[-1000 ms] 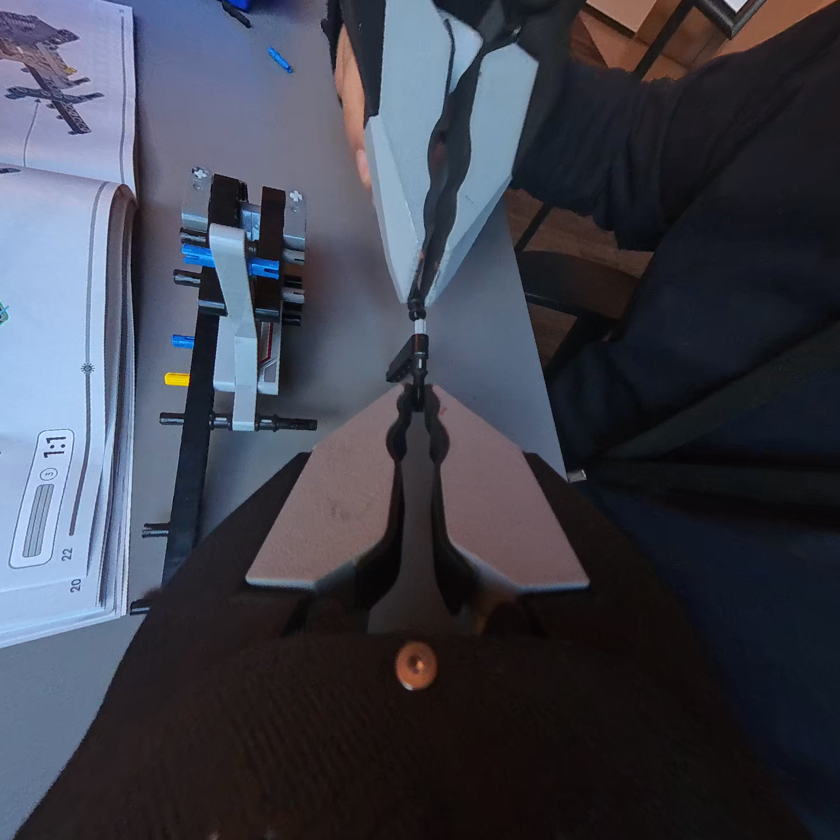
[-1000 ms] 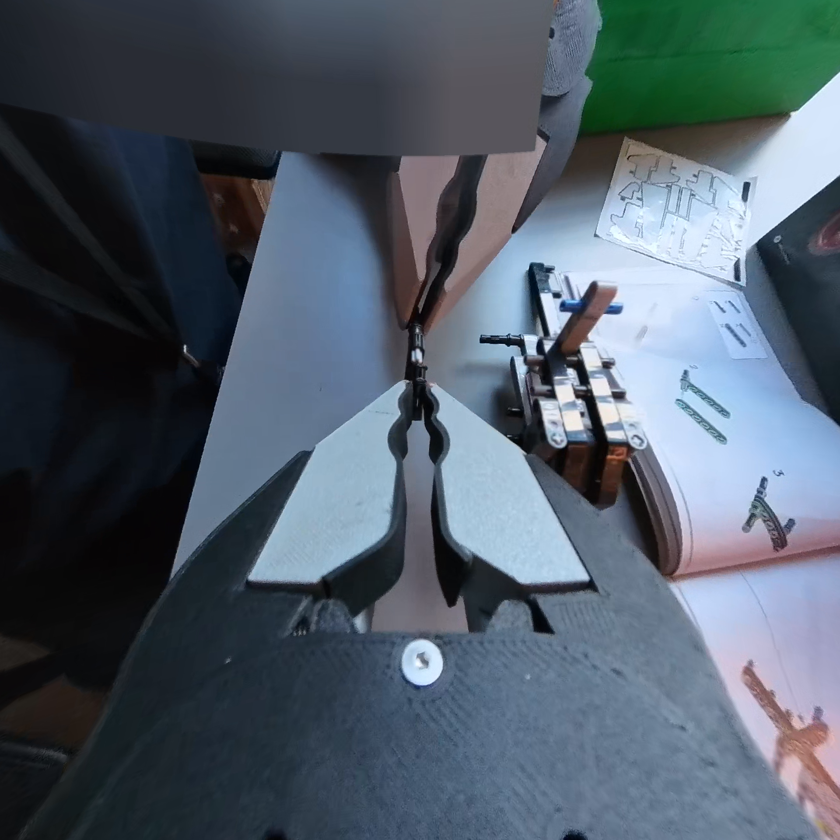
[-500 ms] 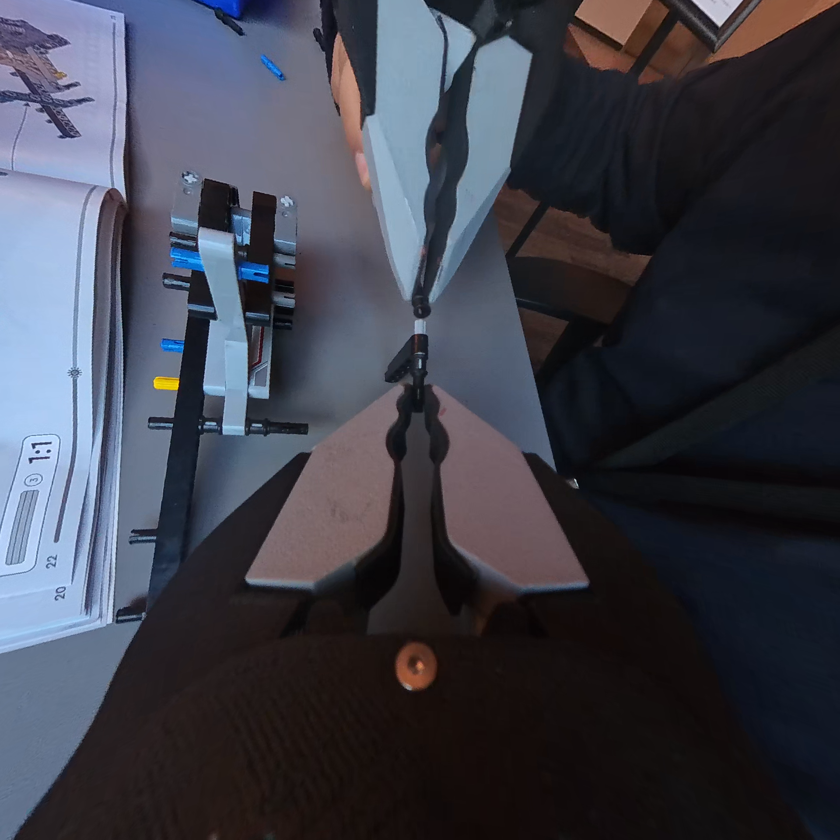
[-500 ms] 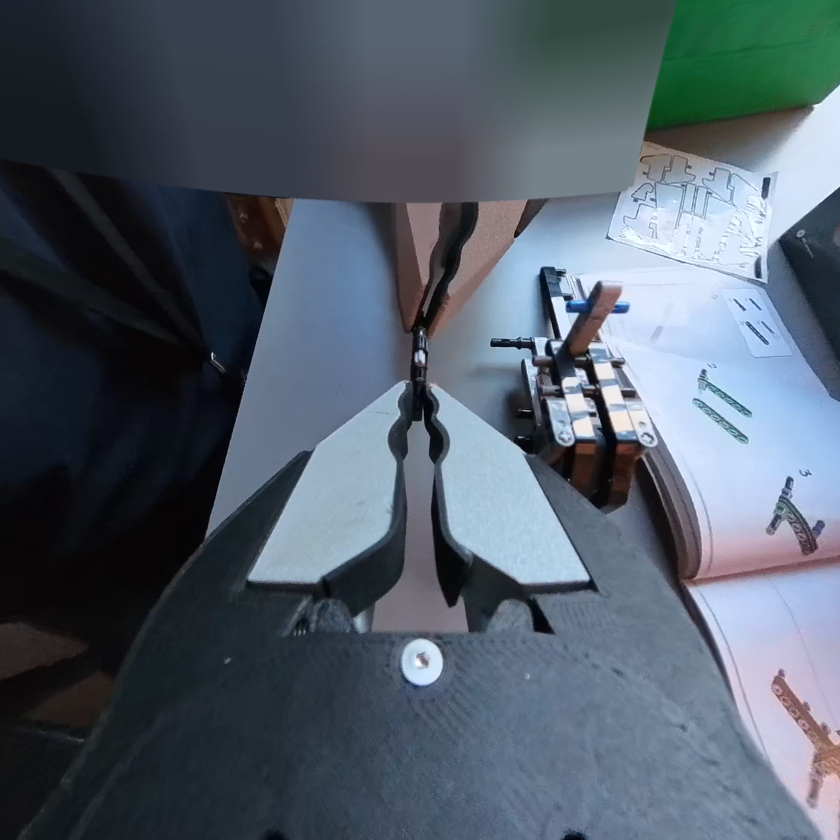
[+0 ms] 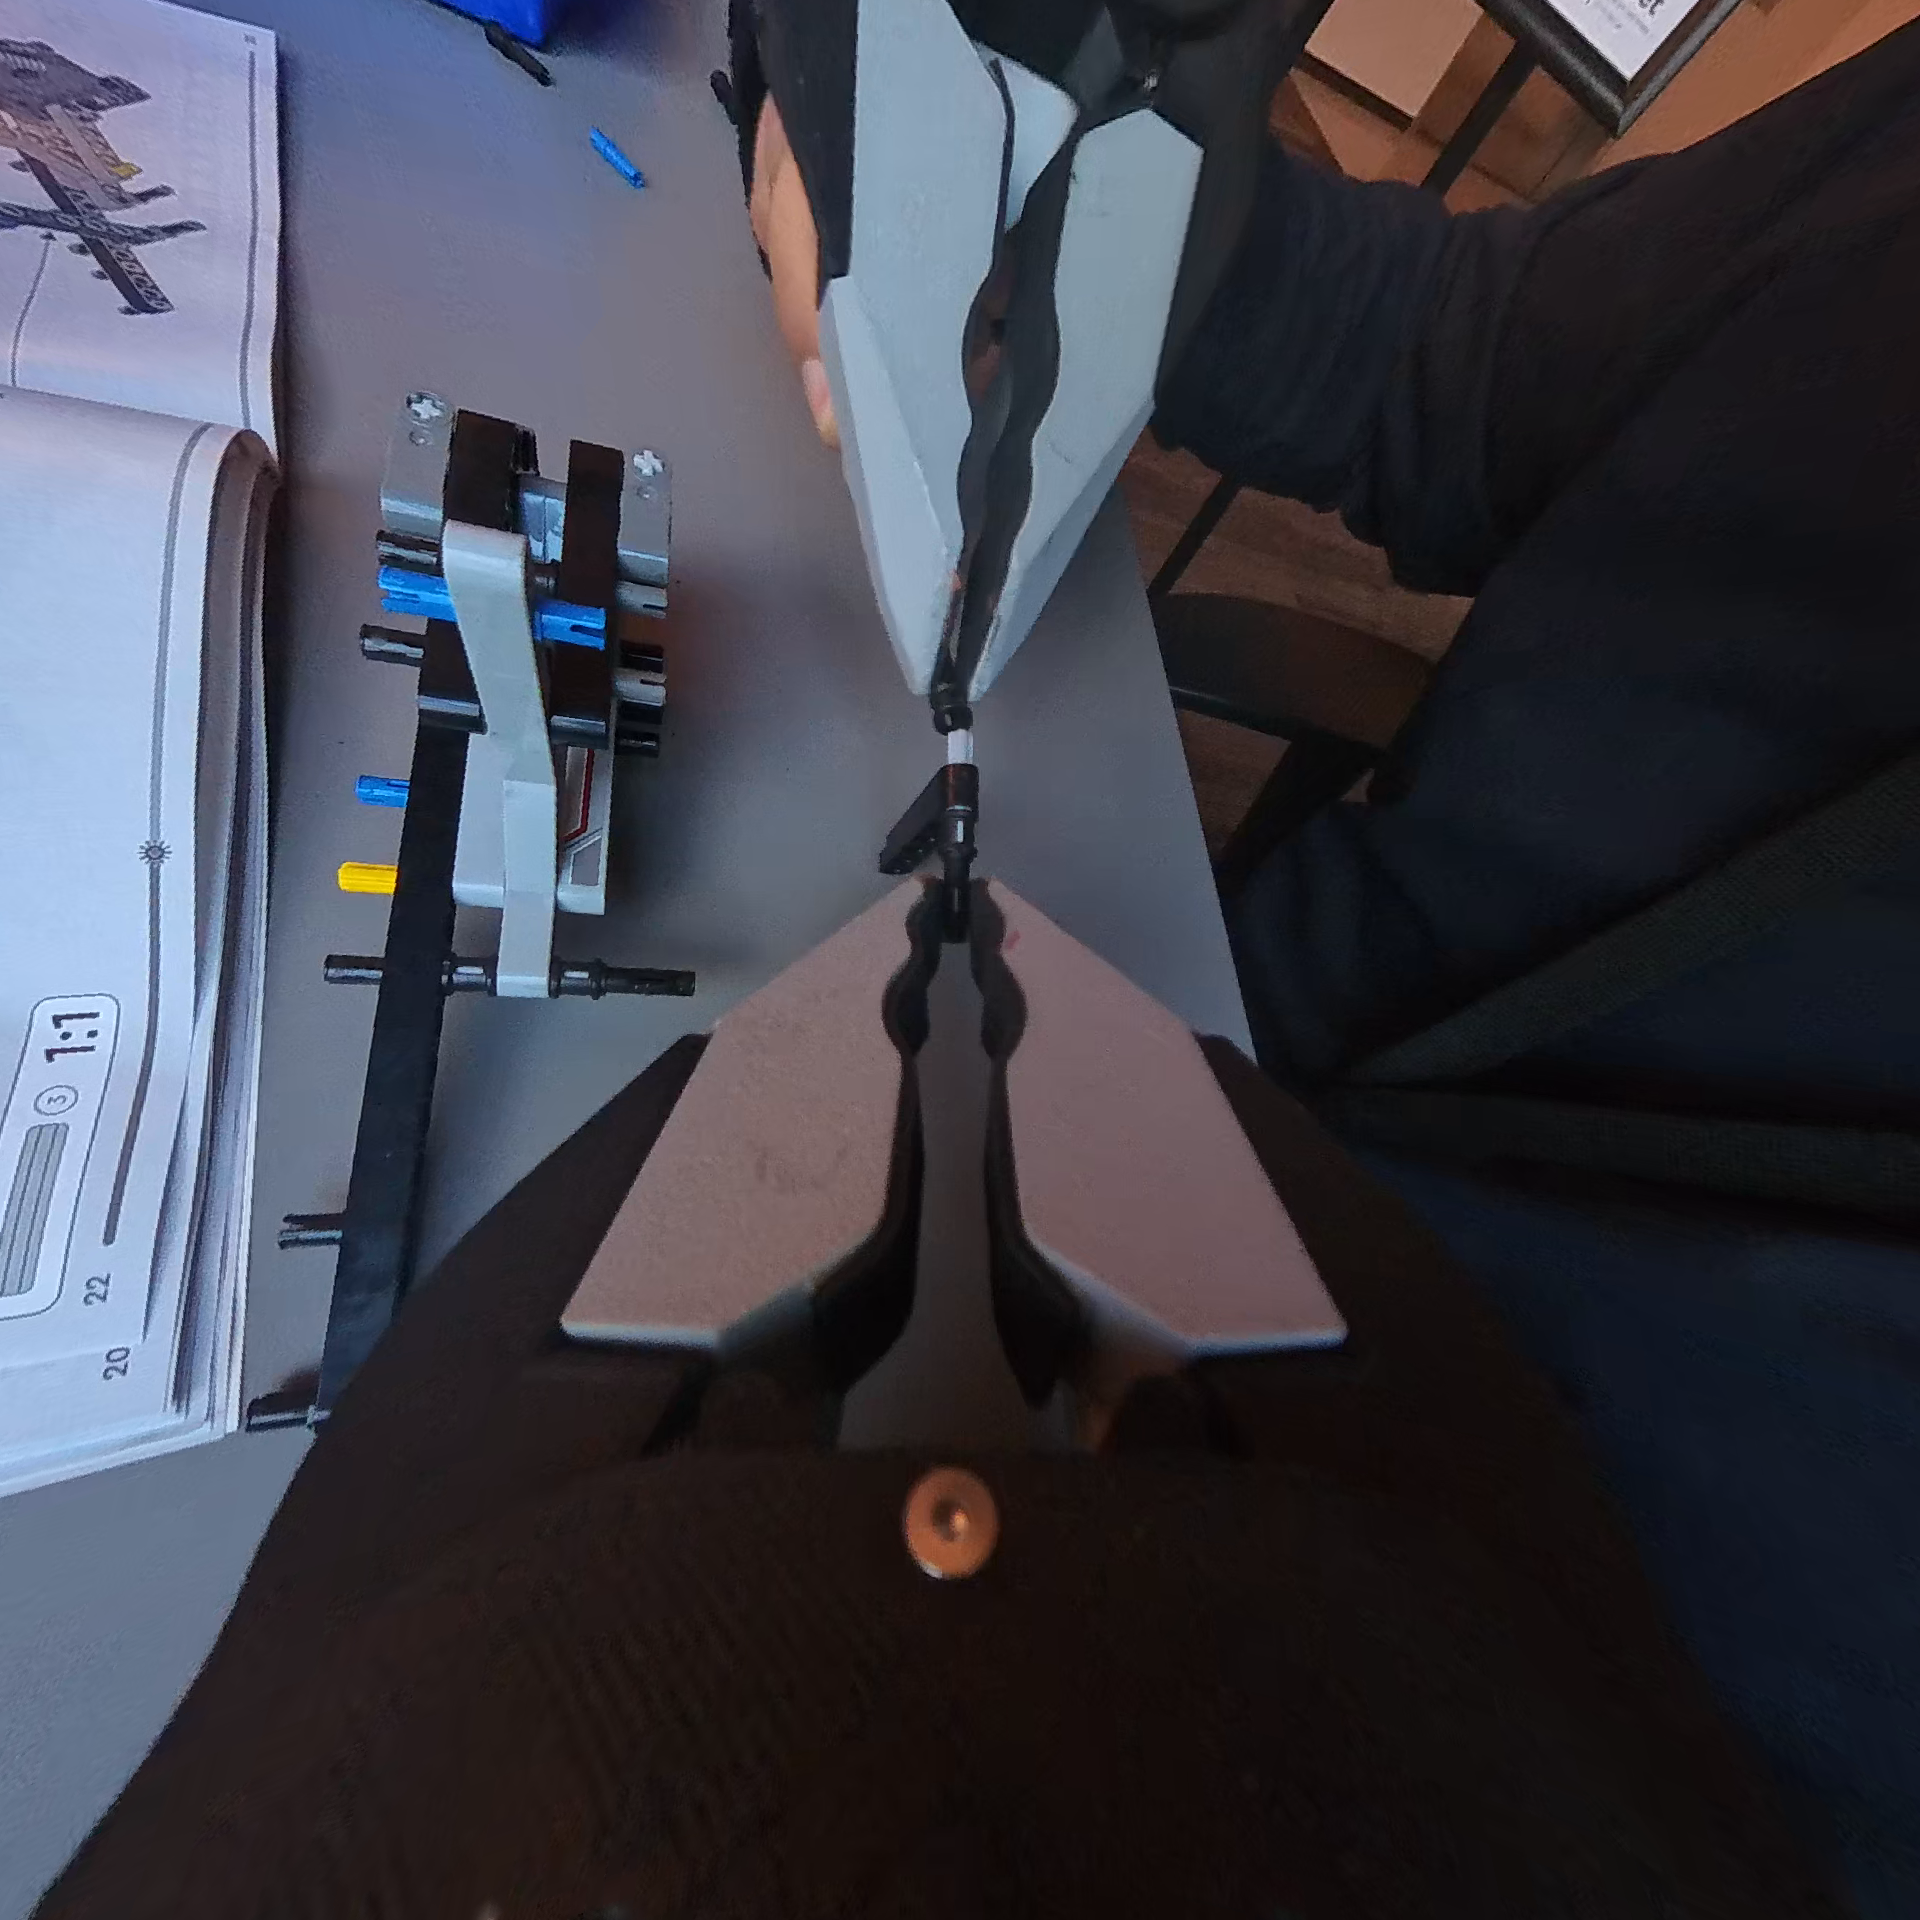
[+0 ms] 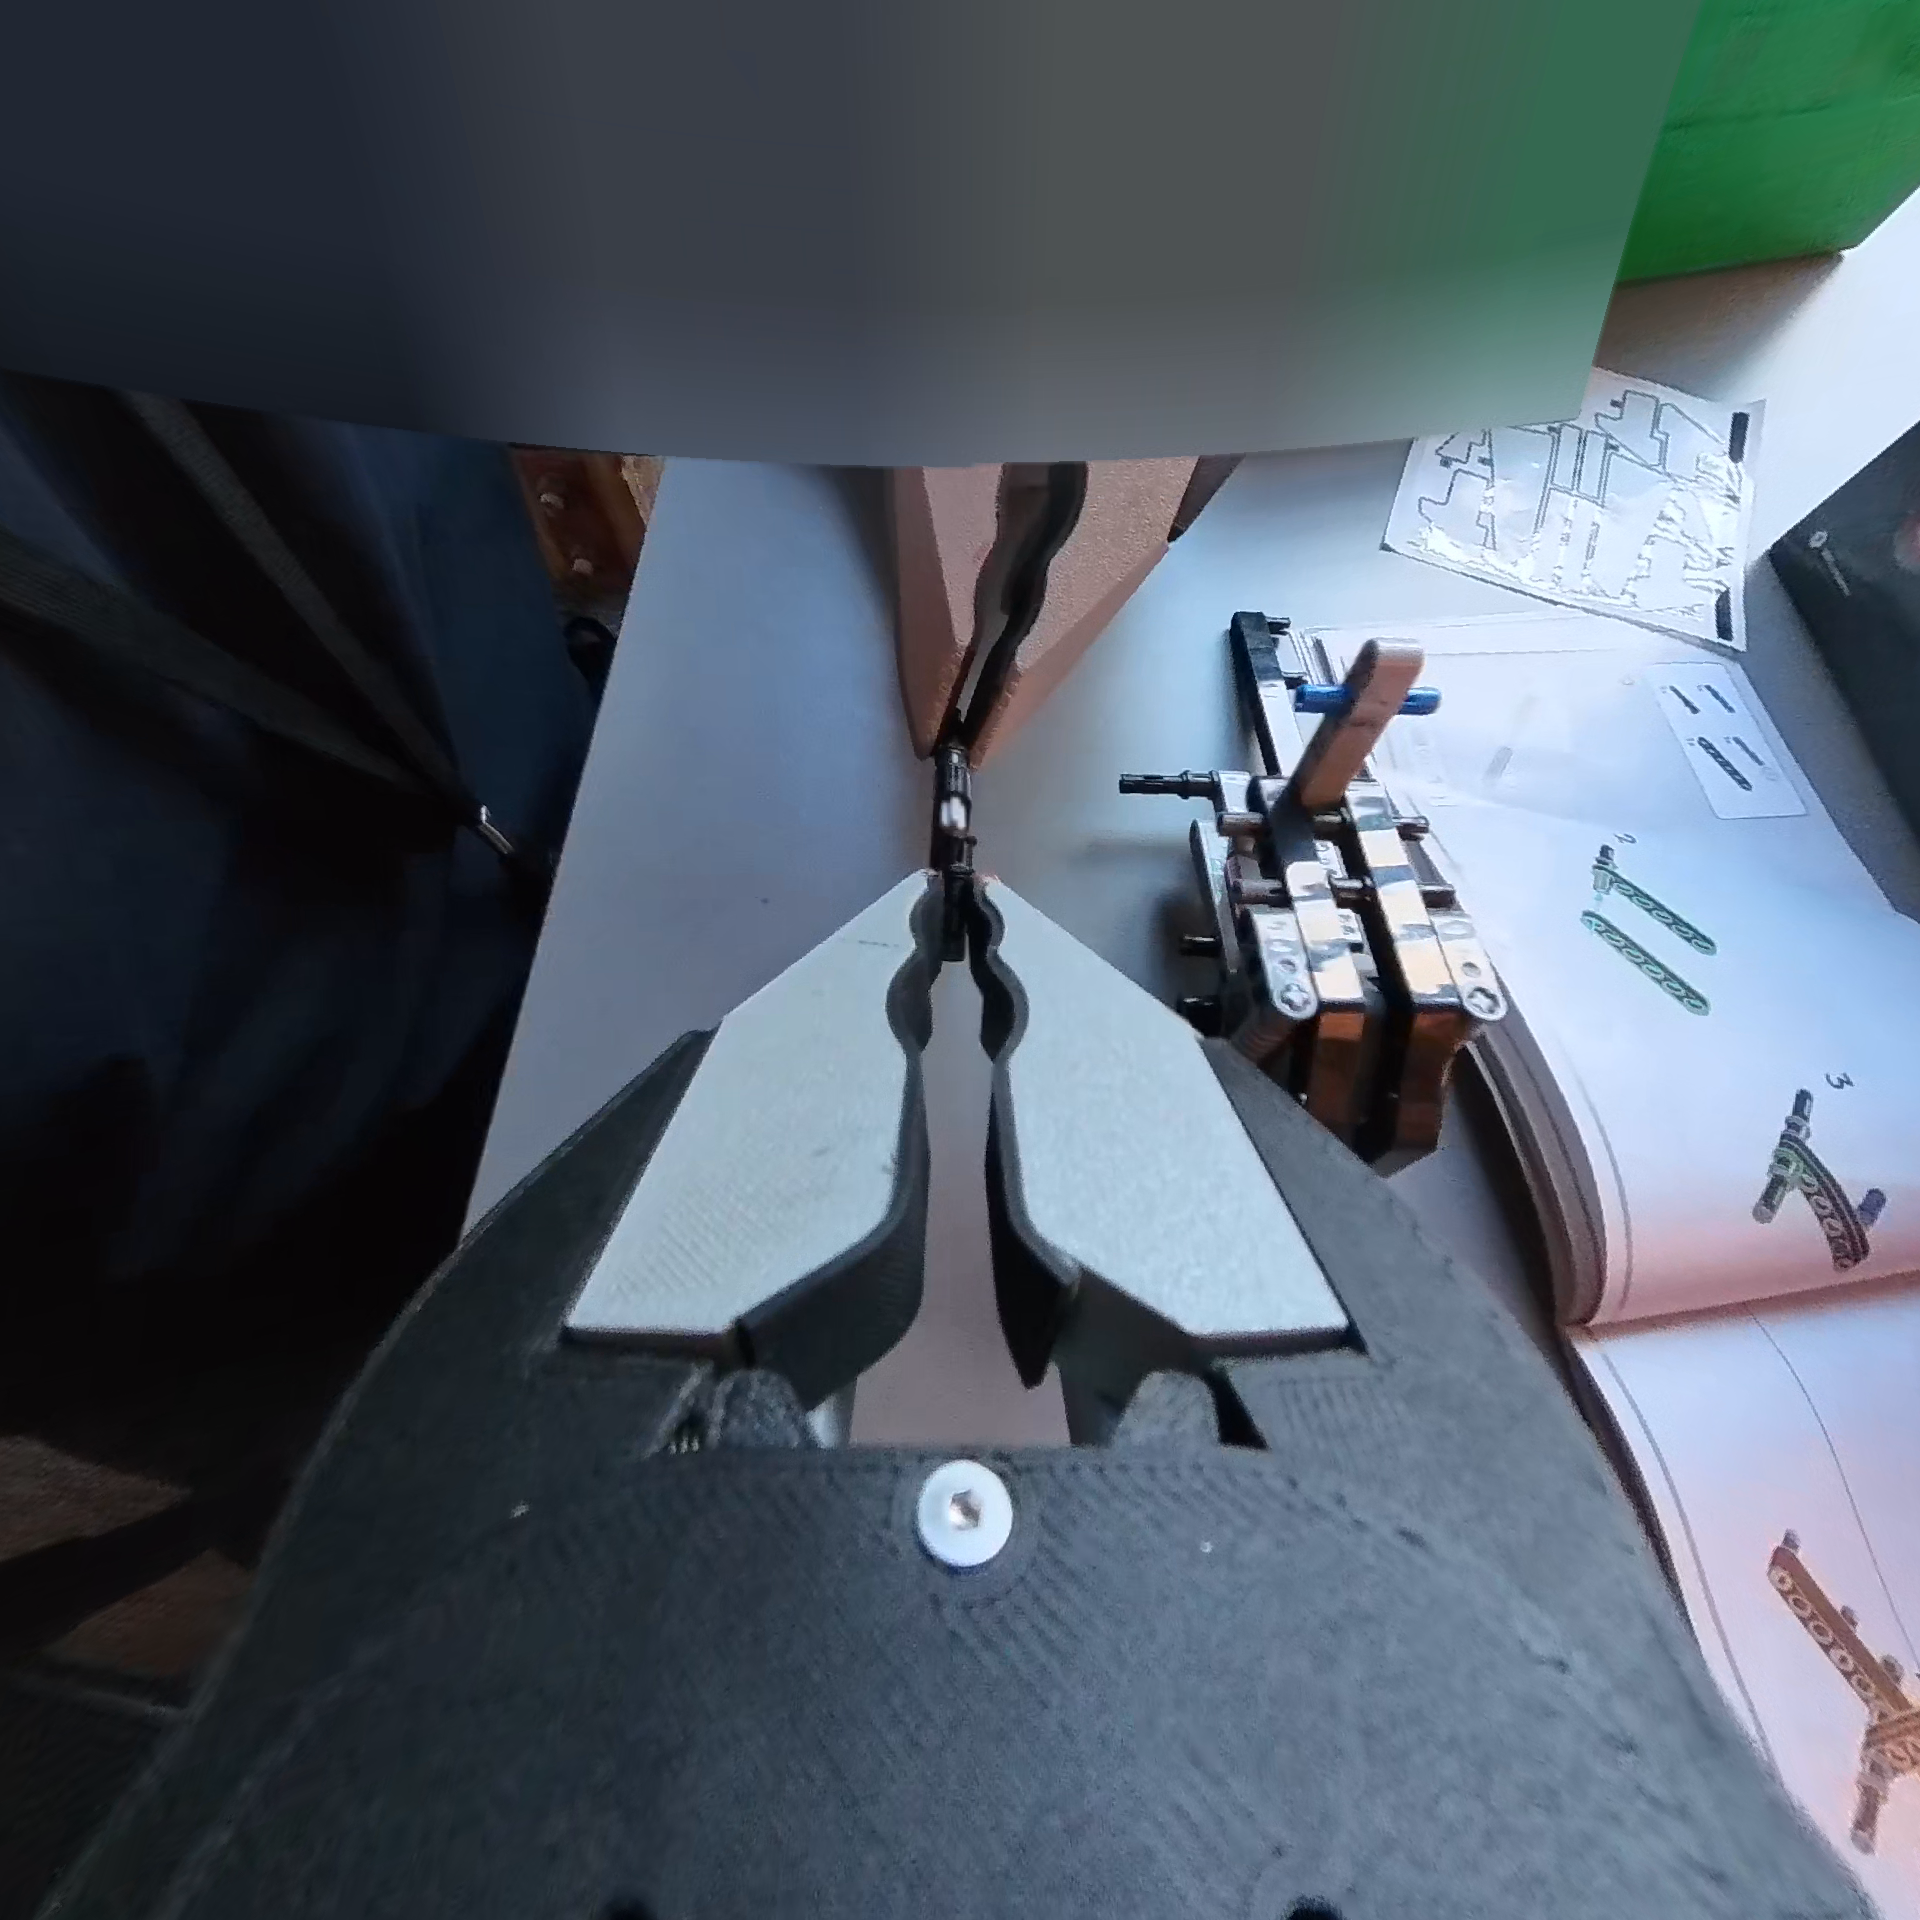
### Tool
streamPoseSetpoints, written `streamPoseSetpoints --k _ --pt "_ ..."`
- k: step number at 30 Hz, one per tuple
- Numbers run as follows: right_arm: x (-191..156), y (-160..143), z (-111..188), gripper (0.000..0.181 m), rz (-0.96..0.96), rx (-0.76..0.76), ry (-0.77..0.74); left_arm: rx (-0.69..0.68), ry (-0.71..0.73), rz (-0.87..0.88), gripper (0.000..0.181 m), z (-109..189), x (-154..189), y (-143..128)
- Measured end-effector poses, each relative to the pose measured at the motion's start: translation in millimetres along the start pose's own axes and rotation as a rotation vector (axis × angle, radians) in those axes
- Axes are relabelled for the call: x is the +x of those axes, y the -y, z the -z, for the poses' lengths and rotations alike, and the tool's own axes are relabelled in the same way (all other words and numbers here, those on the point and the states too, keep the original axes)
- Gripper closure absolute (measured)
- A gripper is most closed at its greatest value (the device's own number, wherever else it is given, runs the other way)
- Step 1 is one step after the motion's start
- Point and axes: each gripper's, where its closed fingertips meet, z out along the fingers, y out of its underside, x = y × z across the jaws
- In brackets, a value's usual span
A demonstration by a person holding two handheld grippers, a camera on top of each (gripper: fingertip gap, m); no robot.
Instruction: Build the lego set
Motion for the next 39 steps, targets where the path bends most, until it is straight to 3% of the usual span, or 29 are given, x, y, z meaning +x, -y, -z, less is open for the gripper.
streamPoseSetpoints --k 22,26,33,39 --pt "-2 11 11 0.180 -0.115 0.213 0.110 0.035 -0.009 -0.007 0.179 3 5 7" --pt "-1 11 11 0.180 -0.107 0.200 0.099 0.030 -0.014 -0.004 0.179 3 5 6" --pt "-3 4 2 0.180 -0.044 0.039 0.032 0.020 -0.005 0.002 0.179 2 3 4" --pt "-2 7 2 0.179 -0.040 0.024 0.024 0.021 -0.009 0.002 0.179 2 5 5"
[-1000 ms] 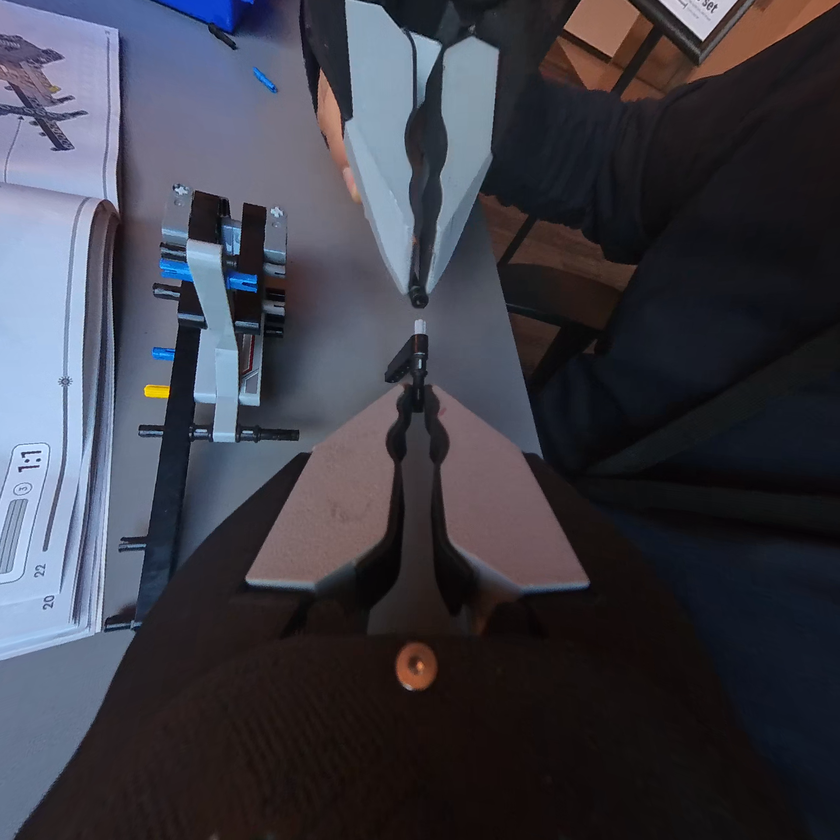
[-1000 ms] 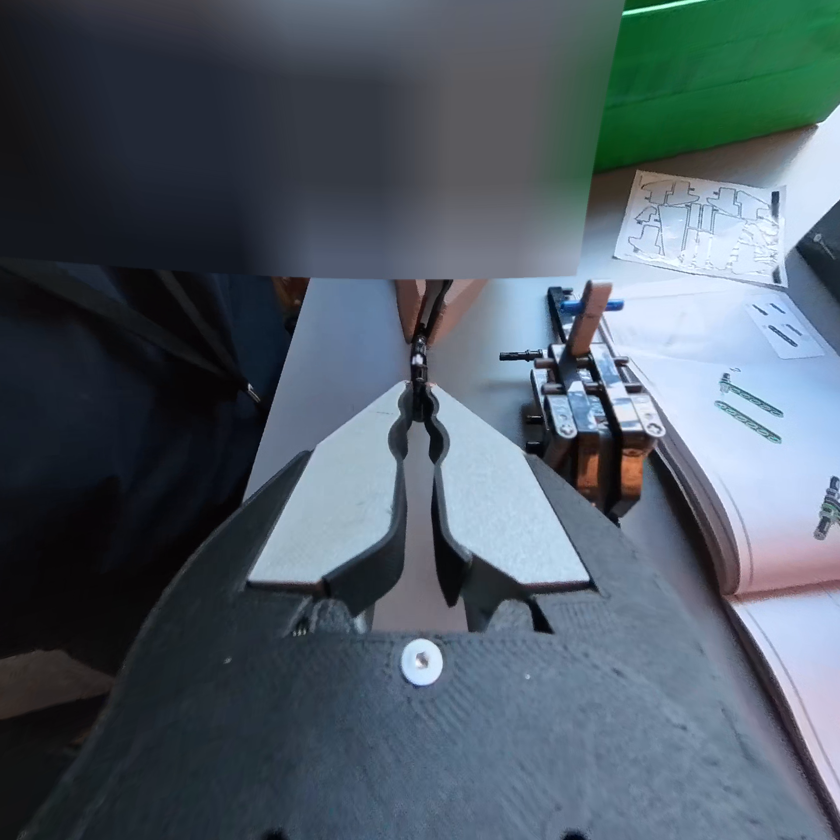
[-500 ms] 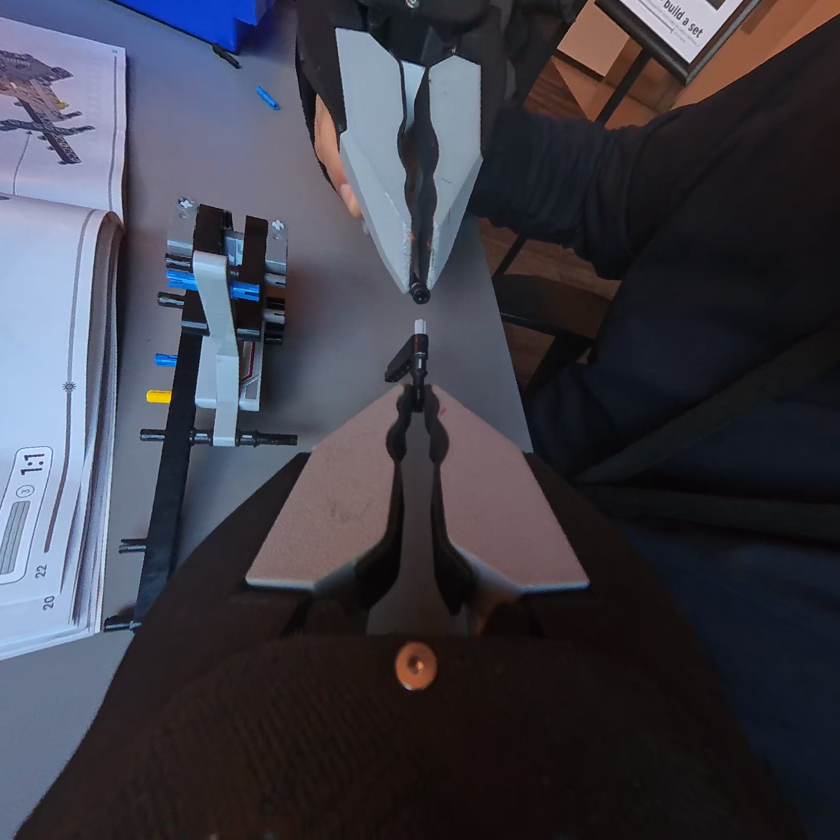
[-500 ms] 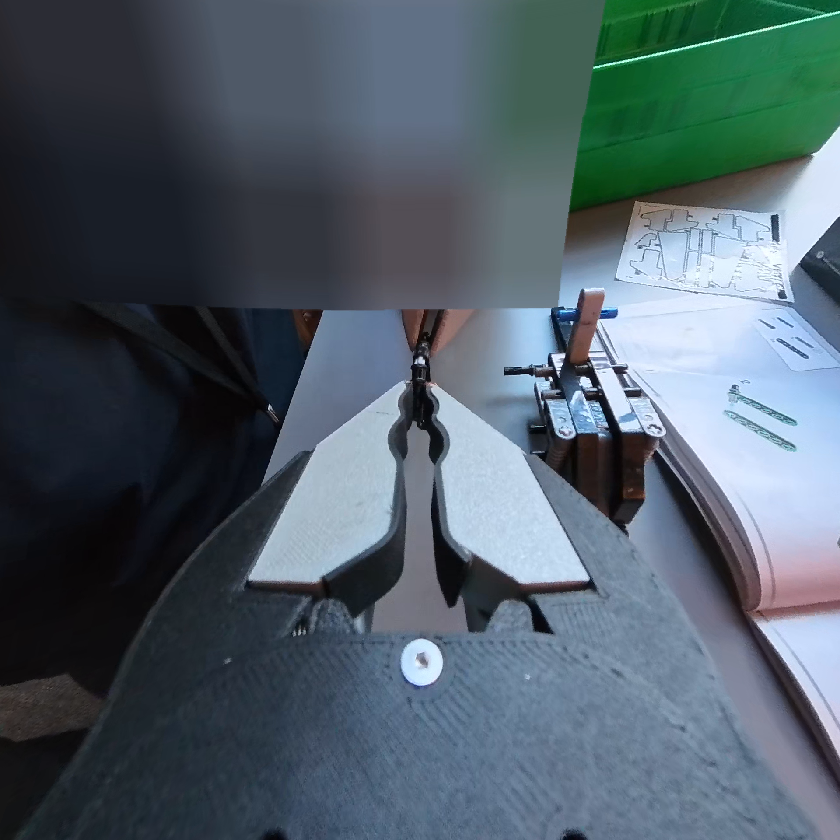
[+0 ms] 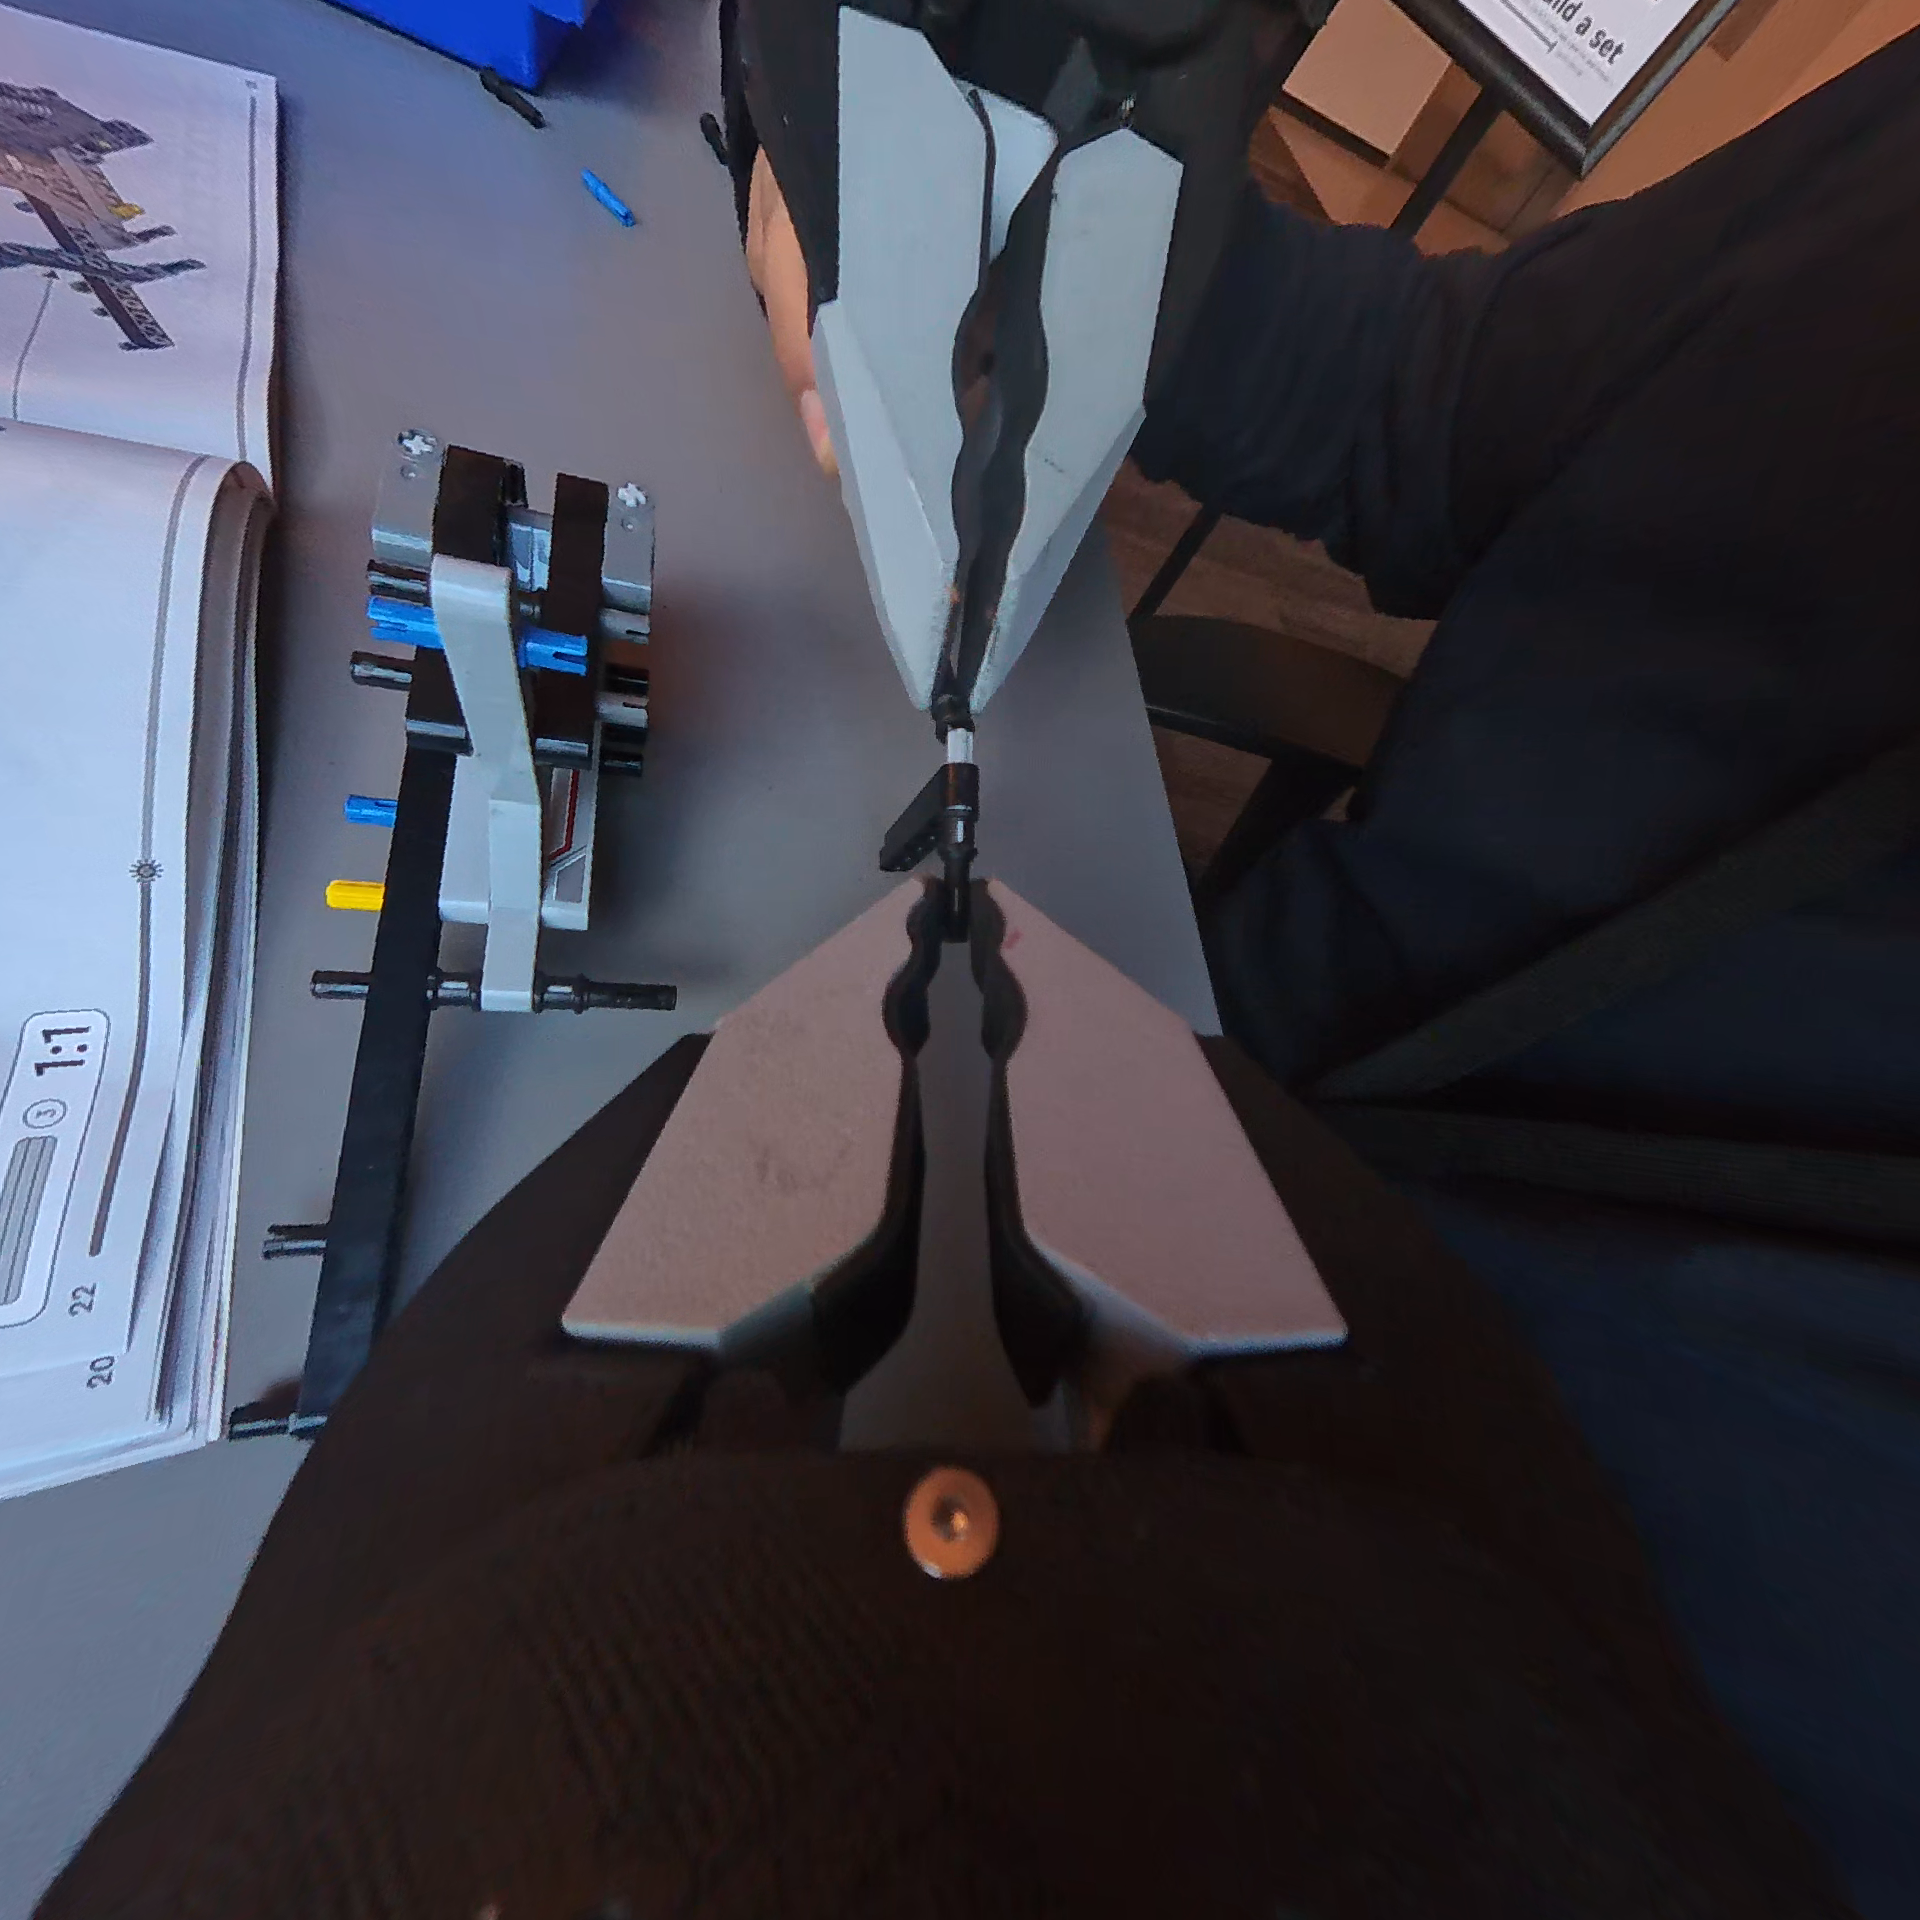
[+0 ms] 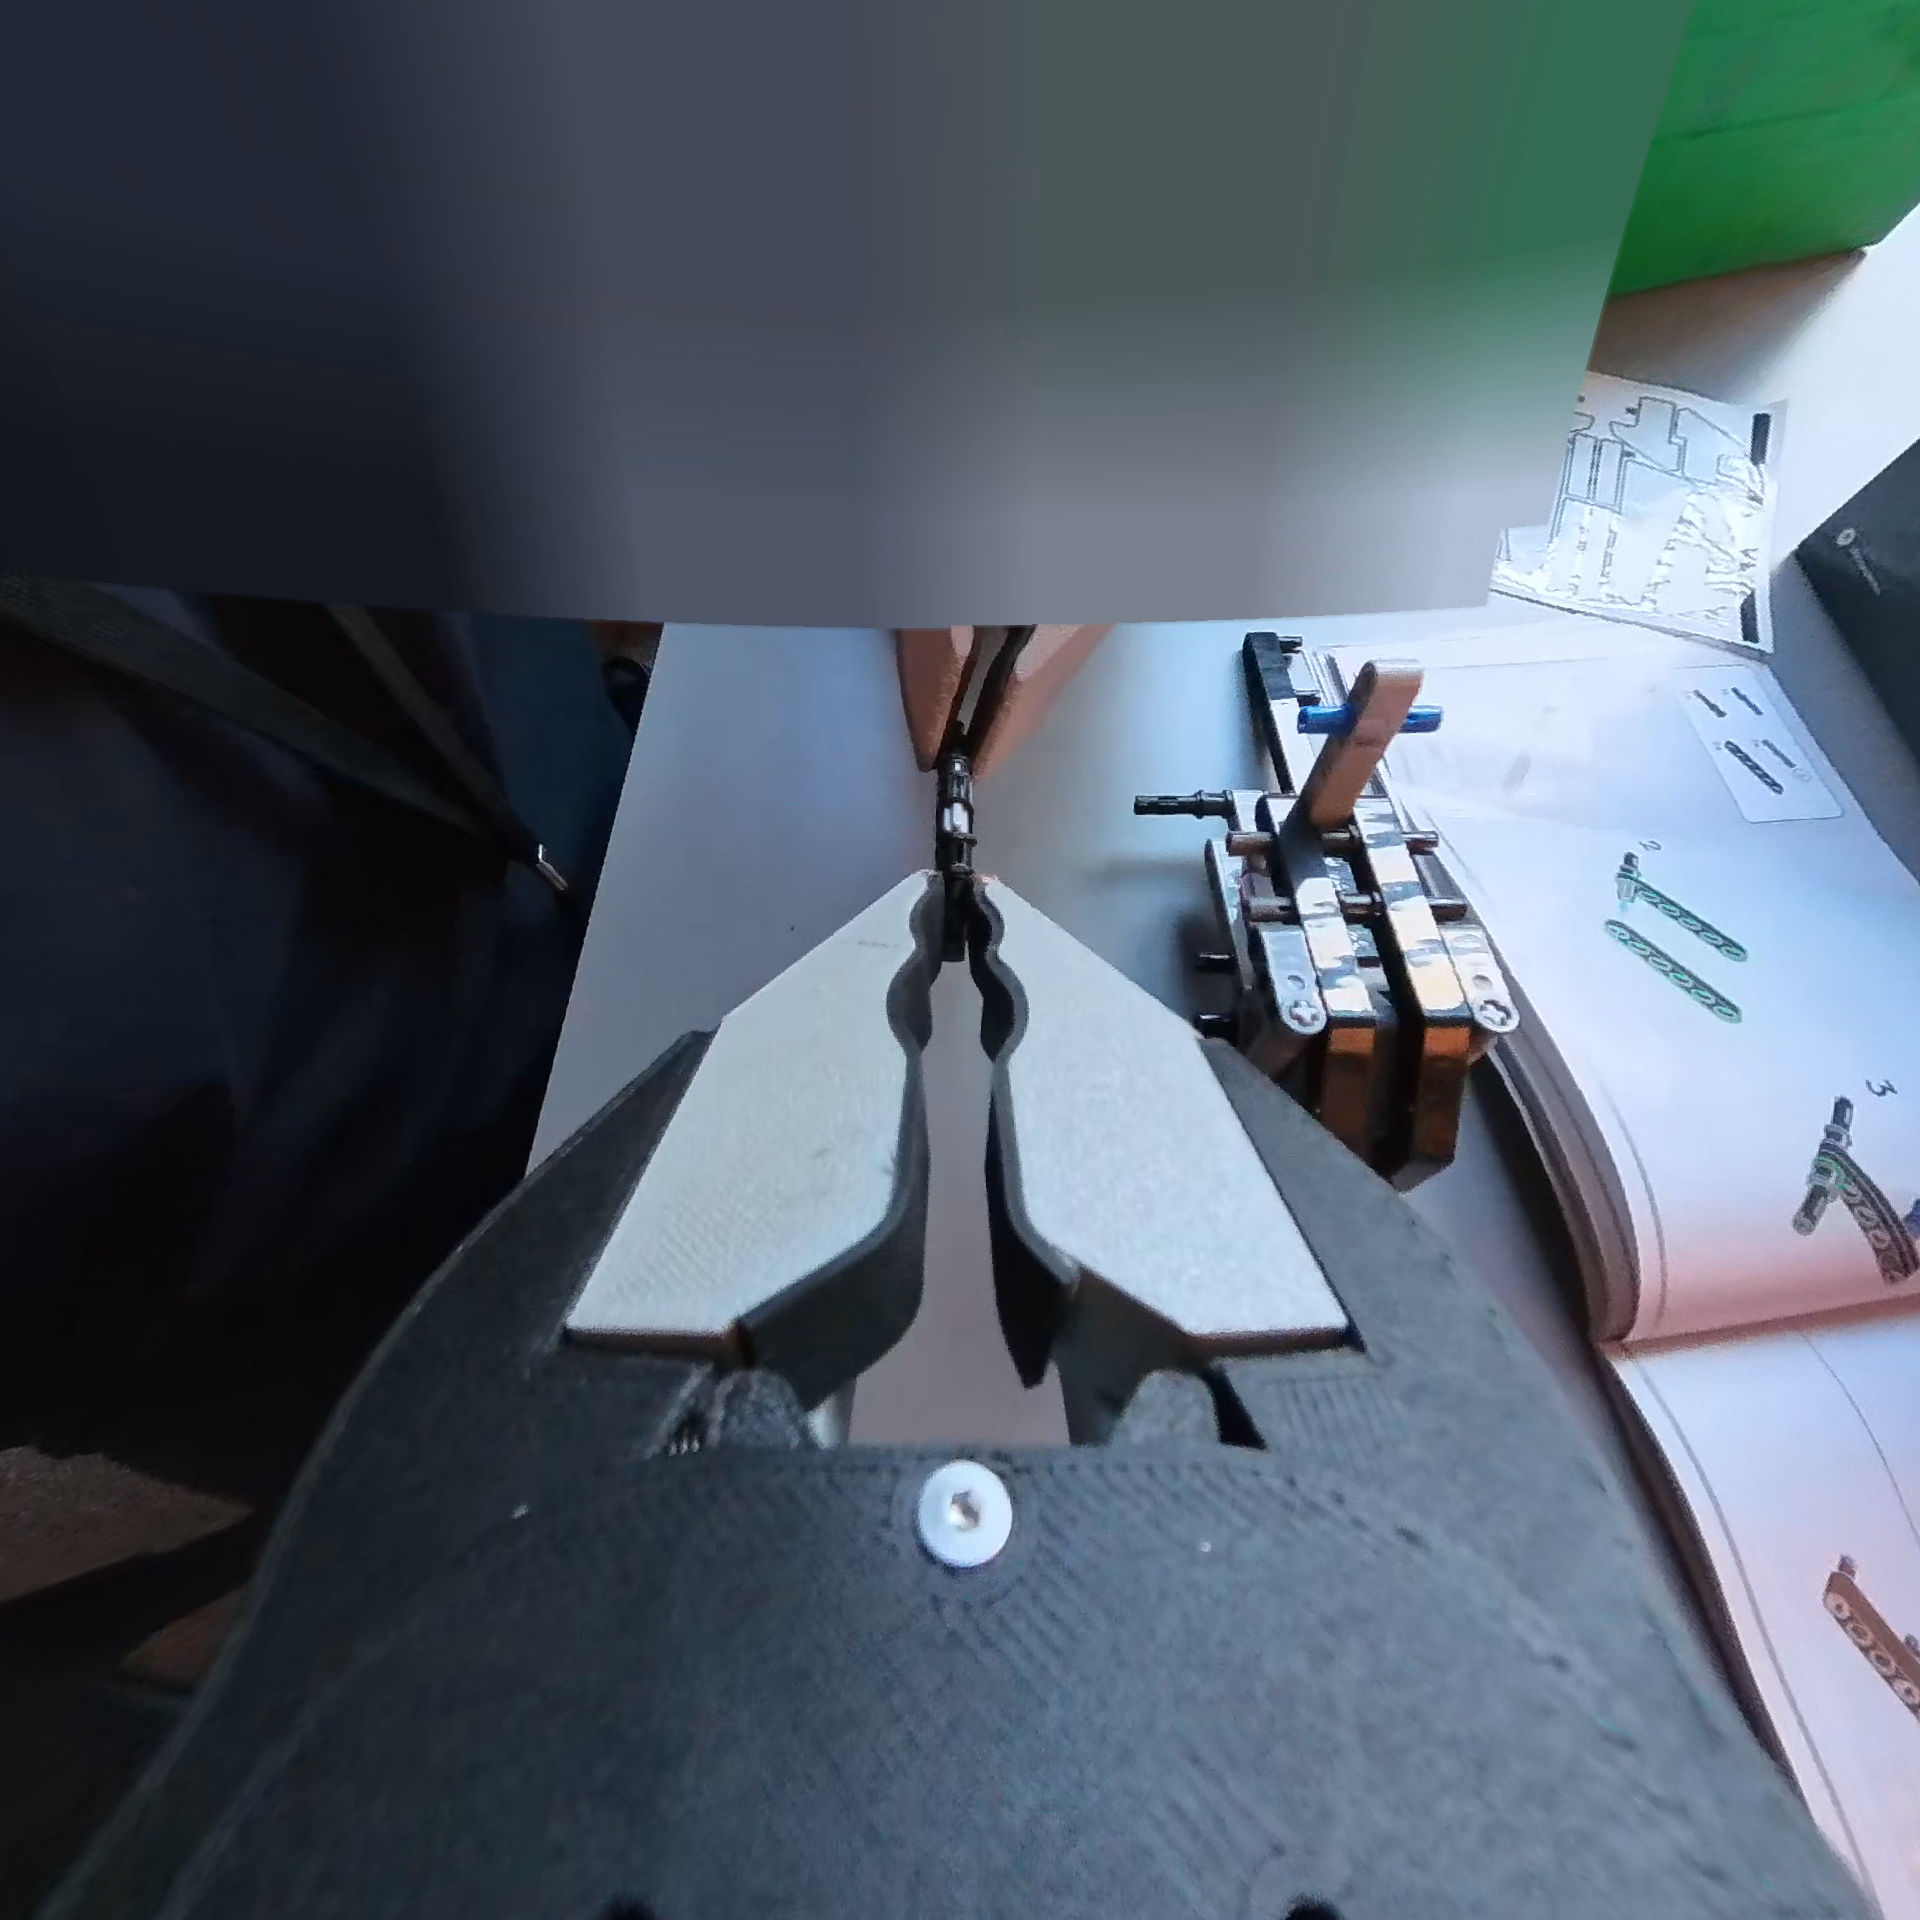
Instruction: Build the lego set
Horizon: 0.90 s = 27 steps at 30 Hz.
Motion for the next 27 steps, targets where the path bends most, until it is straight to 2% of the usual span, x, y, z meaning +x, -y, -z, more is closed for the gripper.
streamPoseSetpoints --k 15,27 --pt "1.6 -1.7 -2.7 0.180 0.026 -0.138 -0.009 -0.020 0.007 0.019 0.179 -0.4 -2.4 -3.3" --pt "9.1 -8.7 -7.1 0.179 0.143 -0.457 -0.002 -0.060 0.036 0.031 0.179 -2.2 -5.8 -9.3"
